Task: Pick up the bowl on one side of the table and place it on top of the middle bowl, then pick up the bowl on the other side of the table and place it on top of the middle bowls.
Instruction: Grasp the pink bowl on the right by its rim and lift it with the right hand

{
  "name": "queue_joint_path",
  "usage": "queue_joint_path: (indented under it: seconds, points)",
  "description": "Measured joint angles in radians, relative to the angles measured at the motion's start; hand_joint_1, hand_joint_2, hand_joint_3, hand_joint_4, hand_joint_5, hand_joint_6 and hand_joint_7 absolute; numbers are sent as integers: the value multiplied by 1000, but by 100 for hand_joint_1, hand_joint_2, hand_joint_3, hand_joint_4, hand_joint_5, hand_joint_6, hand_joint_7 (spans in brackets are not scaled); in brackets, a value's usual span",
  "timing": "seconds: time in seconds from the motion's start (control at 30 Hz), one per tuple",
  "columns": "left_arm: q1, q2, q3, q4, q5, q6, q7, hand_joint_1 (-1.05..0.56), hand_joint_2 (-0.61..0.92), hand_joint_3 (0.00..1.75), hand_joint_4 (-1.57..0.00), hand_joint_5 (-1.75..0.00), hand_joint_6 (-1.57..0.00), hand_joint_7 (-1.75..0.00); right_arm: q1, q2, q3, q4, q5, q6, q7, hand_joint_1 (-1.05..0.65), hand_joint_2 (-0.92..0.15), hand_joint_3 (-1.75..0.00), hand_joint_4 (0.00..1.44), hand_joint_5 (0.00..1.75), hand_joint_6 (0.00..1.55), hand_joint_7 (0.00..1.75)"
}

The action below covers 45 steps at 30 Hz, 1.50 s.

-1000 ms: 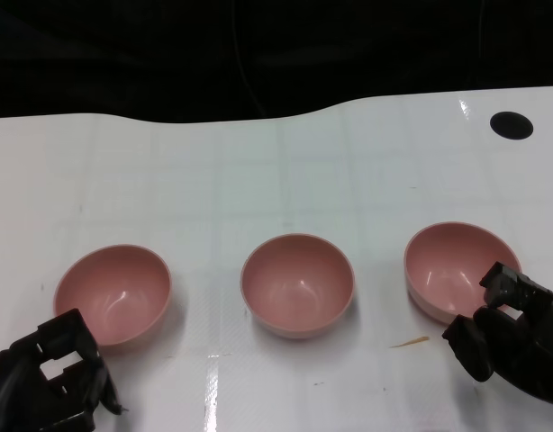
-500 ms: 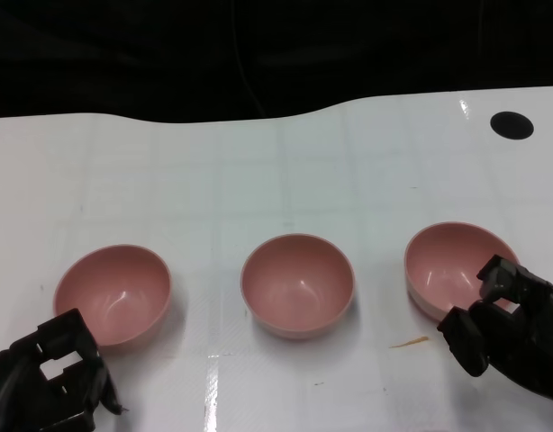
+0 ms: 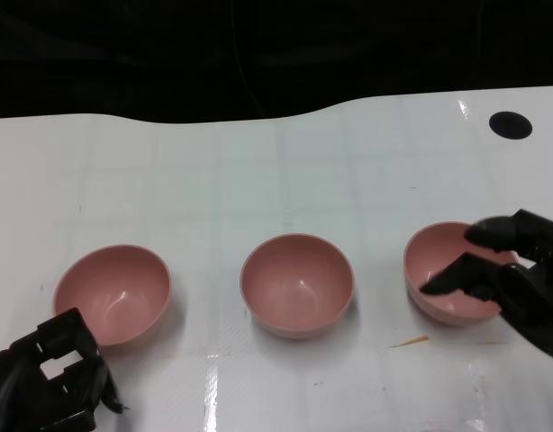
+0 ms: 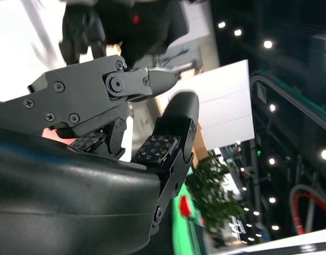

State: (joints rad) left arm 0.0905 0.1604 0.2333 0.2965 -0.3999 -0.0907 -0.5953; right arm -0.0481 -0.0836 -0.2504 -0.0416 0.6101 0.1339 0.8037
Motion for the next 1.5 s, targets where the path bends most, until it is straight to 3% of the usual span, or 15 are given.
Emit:
queue_joint_path:
  seconds: [0.17, 0.33, 0.6, 0.87, 1.03, 1.3, 1.5]
  points:
    - [-2, 0, 1, 4, 0, -5, -3, -1, 58, 127, -79, -175, -71, -163, -19, -65, 22, -77, -144, -142, -57, -75, -92, -14, 50, 1, 59, 1]
    - [-3, 0, 1, 4, 0, -5, -3, -1, 57, 127, -79, -175, -71, -163, -26, -163, 61, -64, -498, -425, -173, -90, -92, -20, 41, 0, 48, 0]
    - [-3, 1, 5, 4, -7, -3, -5, 0, 57, 128, -79, -175, -71, -163, -26, -294, 157, -20, -967, -601, -409, -103, -92, -14, 36, 1, 41, 0]
    - [-3, 2, 7, 4, -9, 3, -8, 1, 57, 128, -79, -175, -72, -162, -31, -363, 280, 23, -1329, -607, -619, -104, -92, -12, 36, 1, 41, 0]
    - [-3, 3, 7, 4, -9, 6, -8, 0, 58, 126, -79, -175, -72, -162, -46, -383, 350, 51, -1461, -547, -695, -104, -92, -11, 39, 2, 42, 1]
    - [-2, 5, 9, -2, -12, 29, -8, 1, 60, 123, -81, -175, -74, -160, -84, -400, 421, 80, -1534, -474, -743, -104, -92, -13, 39, 1, 42, 0]
    - [-1, 9, 11, -7, -10, 29, -8, 1, 60, 122, -80, -175, -74, -161, -103, -414, 432, 89, -1530, -450, -752, -103, -92, -13, 40, 1, 41, 0]
